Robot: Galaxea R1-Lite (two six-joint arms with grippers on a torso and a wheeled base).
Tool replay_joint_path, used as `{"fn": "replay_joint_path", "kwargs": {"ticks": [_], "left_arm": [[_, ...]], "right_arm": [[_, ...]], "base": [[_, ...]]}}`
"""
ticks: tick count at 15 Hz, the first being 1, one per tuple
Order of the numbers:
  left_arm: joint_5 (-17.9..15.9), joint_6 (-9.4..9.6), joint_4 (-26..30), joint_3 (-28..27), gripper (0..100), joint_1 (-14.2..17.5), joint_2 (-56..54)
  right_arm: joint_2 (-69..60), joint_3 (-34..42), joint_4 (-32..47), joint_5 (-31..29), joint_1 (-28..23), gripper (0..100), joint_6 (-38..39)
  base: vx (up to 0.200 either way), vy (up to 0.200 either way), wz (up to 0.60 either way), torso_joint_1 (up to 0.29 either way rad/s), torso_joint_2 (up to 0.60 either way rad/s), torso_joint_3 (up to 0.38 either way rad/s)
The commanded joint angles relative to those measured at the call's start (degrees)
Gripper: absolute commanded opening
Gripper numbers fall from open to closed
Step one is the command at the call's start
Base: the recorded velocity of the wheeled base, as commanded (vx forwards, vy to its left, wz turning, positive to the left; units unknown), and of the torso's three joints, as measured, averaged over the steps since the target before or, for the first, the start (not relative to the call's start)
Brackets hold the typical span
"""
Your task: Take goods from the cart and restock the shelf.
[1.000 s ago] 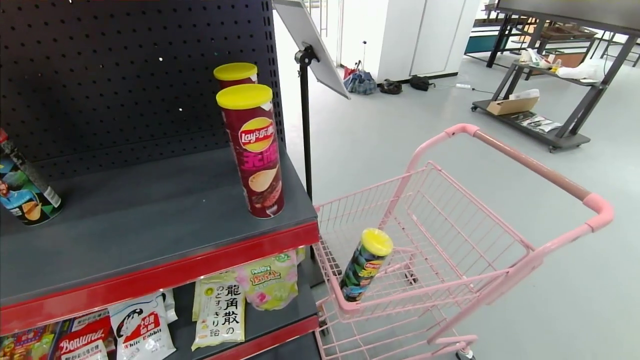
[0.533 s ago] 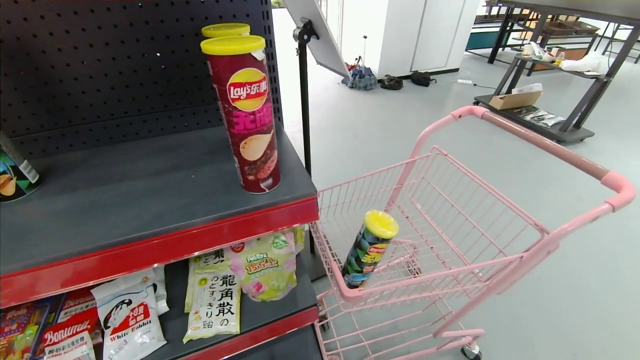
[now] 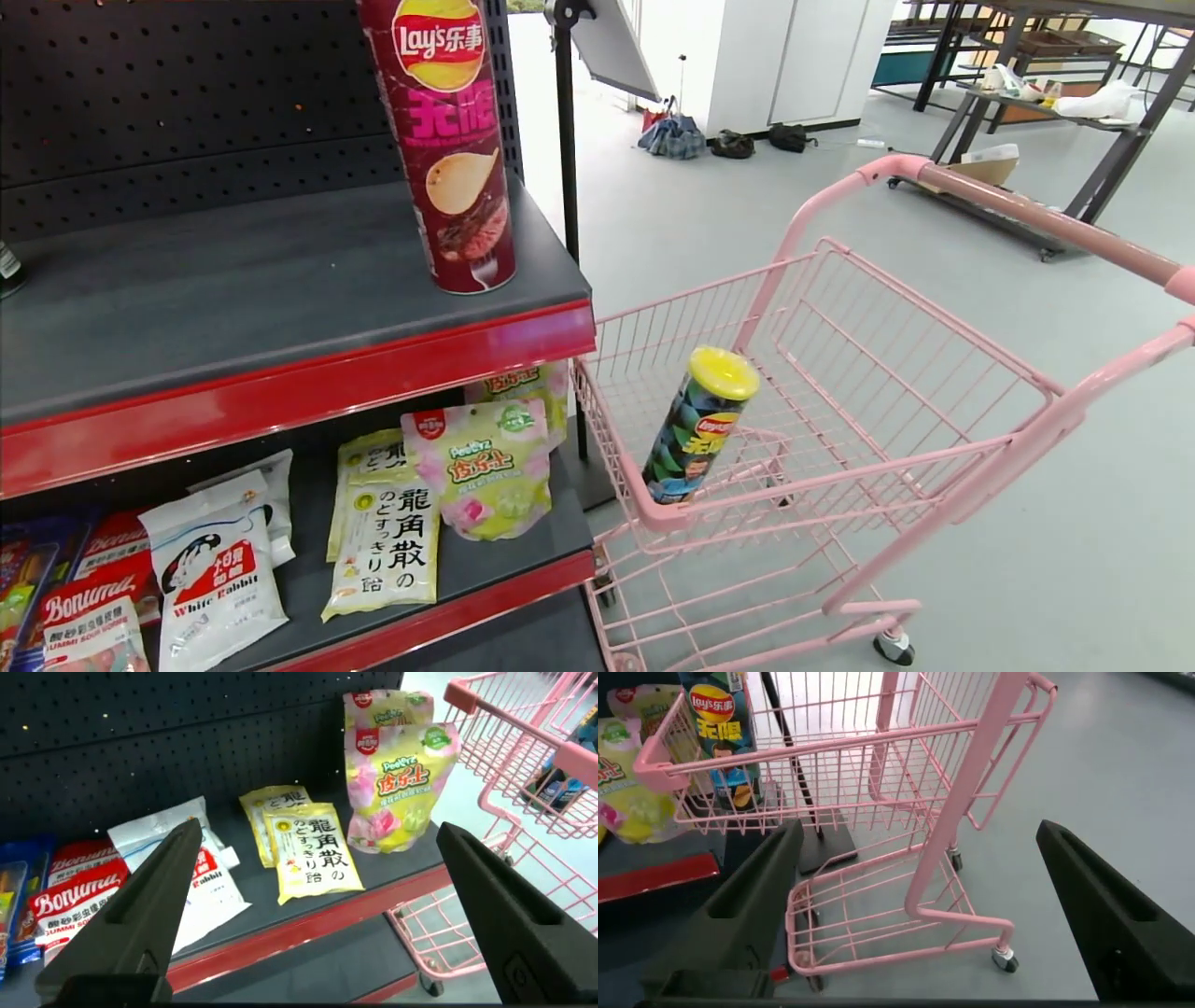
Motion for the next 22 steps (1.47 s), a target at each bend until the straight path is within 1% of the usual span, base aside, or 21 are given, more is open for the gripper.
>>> {"fn": "replay_joint_path", "kwargs": {"ticks": [1,2,3,4,5,6,7,8,10,11,12,14,15,17,22], "left_arm": [[0.0,-0.02,0.0,-0.1,100,0.0,0.0],[0.0,-0.11,0.0,0.0,100,0.0,0.0],[0.0,-0.11,-0.1,-0.1,100,0.0,0.0],[0.0,-0.02,0.0,-0.1,100,0.0,0.0],[0.0,-0.02,0.0,-0.1,100,0.0,0.0],[0.0,-0.11,0.0,-0.1,100,0.0,0.0],[0.0,-0.11,-0.1,-0.1,100,0.0,0.0],[0.0,-0.02,0.0,0.0,100,0.0,0.0],[0.0,-0.11,0.0,0.0,100,0.0,0.0],[0.0,-0.02,0.0,0.0,100,0.0,0.0],[0.0,-0.02,0.0,-0.1,100,0.0,0.0],[0.0,-0.02,0.0,0.0,100,0.0,0.0],[0.0,-0.02,0.0,0.0,100,0.0,0.0],[0.0,-0.02,0.0,0.0,100,0.0,0.0],[0.0,-0.02,-0.1,0.0,100,0.0,0.0]], "right_arm": [[0.0,0.0,0.0,-0.1,0.0,100,0.1],[0.0,0.0,0.0,0.1,0.0,100,-0.2],[1.2,-2.6,-1.0,2.3,0.5,100,-0.2],[14.7,-17.7,-0.3,4.8,2.0,100,3.0],[28.3,-31.7,-0.7,4.5,2.4,100,10.8],[32.3,-35.9,-0.6,5.1,2.9,100,12.0],[38.9,-38.9,-0.9,8.6,5.2,100,8.7],[42.8,-37.1,-0.8,10.8,7.2,100,5.2],[51.6,-34.5,-3.2,11.3,8.0,100,8.5],[56.3,-32.4,-7.2,12.0,10.4,100,9.6],[60.5,-30.0,-13.5,12.1,12.6,100,9.8],[70.4,-26.9,-27.3,14.4,14.3,100,9.7],[73.2,-27.0,-29.7,15.0,15.5,100,9.6],[76.9,-27.6,-30.1,14.9,18.8,100,9.6],[82.7,-28.7,-31.0,15.0,22.6,100,9.8]], "base": [[0.0,0.0,0.0,-0.032,0.09,0.08],[0.0,0.0,0.0,-0.017,0.06,0.056],[0.0,0.0,0.0,0.0,0.0,0.0],[0.0,0.0,0.0,0.002,0.06,0.017],[0.0,0.0,0.0,0.0,0.0,0.0],[0.0,0.0,0.0,0.0,0.0,0.0],[0.0,0.0,0.0,0.0,0.0,0.0],[0.0,0.0,0.0,0.0,0.0,0.0],[0.0,0.0,0.0,0.0,0.0,0.0],[0.0,0.0,0.0,0.0,0.0,0.0],[0.0,0.0,0.0,0.0,0.0,0.0],[0.0,0.0,0.0,0.0,0.0,0.0],[0.0,0.0,0.0,0.0,0.0,0.0],[0.0,0.0,0.0,0.0,0.0,0.0],[0.0,0.0,0.0,0.0,0.0,0.0]]}}
